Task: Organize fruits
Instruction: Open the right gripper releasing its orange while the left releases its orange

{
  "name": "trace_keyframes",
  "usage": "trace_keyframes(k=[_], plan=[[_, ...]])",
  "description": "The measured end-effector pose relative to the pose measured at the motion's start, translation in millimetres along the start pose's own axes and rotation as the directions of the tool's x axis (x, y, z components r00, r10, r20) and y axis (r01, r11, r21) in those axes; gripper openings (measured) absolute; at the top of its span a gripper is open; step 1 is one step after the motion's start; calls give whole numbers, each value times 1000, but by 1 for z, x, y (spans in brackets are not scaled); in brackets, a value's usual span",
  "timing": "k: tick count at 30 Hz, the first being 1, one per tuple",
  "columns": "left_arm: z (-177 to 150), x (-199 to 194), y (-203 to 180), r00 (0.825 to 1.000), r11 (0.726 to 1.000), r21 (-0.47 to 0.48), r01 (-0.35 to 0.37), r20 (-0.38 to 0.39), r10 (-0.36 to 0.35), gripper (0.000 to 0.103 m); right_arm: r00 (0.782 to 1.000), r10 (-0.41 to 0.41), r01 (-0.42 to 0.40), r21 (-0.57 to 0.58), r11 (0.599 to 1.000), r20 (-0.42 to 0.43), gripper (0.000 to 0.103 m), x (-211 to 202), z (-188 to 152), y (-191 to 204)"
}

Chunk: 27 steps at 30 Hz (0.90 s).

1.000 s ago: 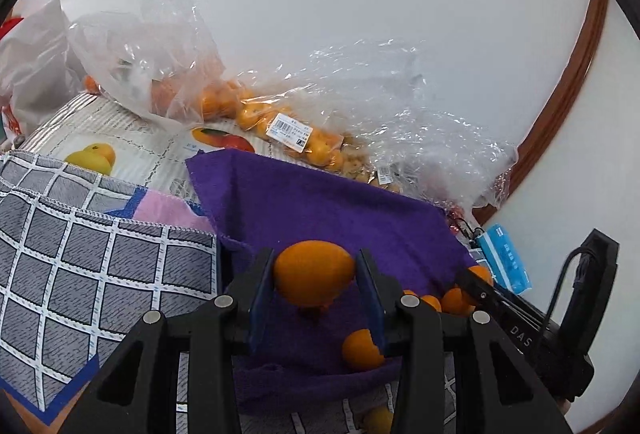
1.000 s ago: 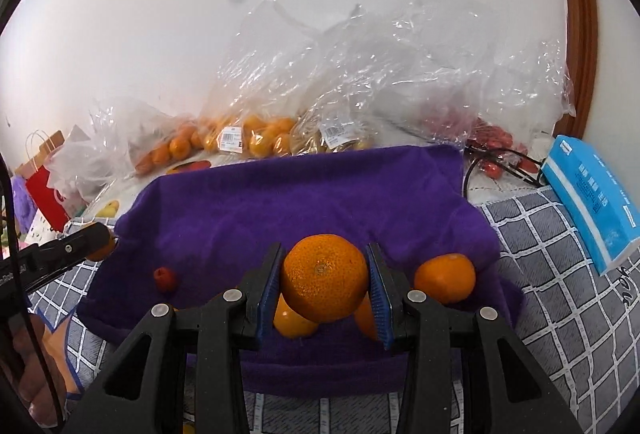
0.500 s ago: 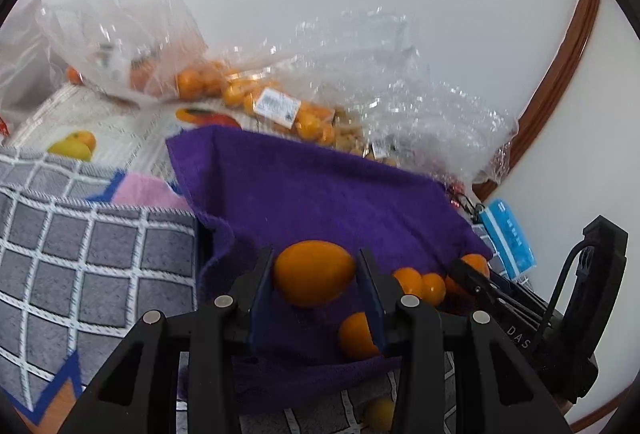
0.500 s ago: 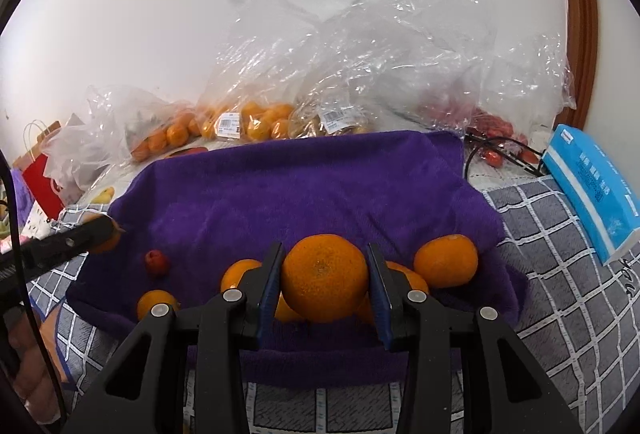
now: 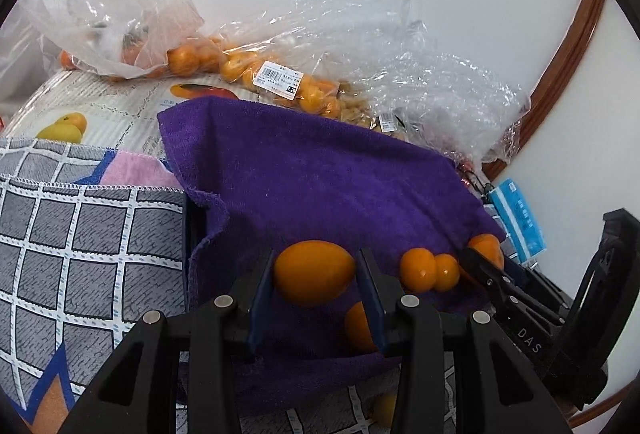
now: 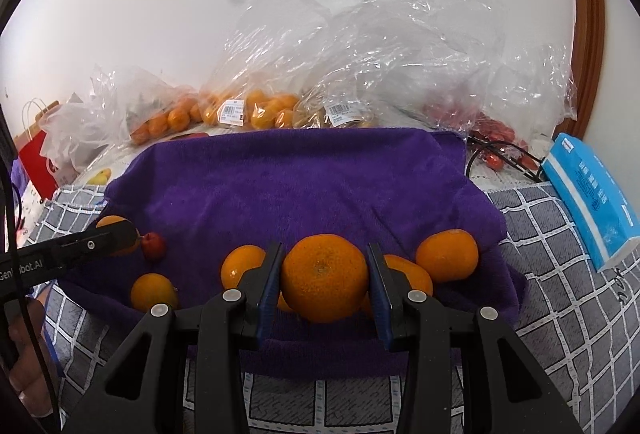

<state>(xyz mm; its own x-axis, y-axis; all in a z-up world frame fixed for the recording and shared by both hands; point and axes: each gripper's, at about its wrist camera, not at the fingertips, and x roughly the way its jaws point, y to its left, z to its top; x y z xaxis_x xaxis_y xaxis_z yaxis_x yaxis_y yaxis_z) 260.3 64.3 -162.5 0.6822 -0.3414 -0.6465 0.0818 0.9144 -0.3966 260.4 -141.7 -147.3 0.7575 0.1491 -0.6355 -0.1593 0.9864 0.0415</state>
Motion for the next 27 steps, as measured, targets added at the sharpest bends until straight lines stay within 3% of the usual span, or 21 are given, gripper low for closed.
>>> trace_keyframes(k=[9,17,24,27], plan=[[-1,3,-5,1000,999,31,-22,-10,22,38,1000,-14,14,-21,1000,-1,40,0,-1,2],[2,1,1,1000,1000,-3,13,-11,-13,38,999,-41,41,-40,998,13,42,-4,-1,3],[3,-7,0,999,1000,9,10,31,-10,50,999,-29,29,-12,1000,15,44,-5,0,-3],[3,-6,0,1000,1000,3,11,21,-11,50,999,-34,34,-18,999,19,48,-4,0,-1]])
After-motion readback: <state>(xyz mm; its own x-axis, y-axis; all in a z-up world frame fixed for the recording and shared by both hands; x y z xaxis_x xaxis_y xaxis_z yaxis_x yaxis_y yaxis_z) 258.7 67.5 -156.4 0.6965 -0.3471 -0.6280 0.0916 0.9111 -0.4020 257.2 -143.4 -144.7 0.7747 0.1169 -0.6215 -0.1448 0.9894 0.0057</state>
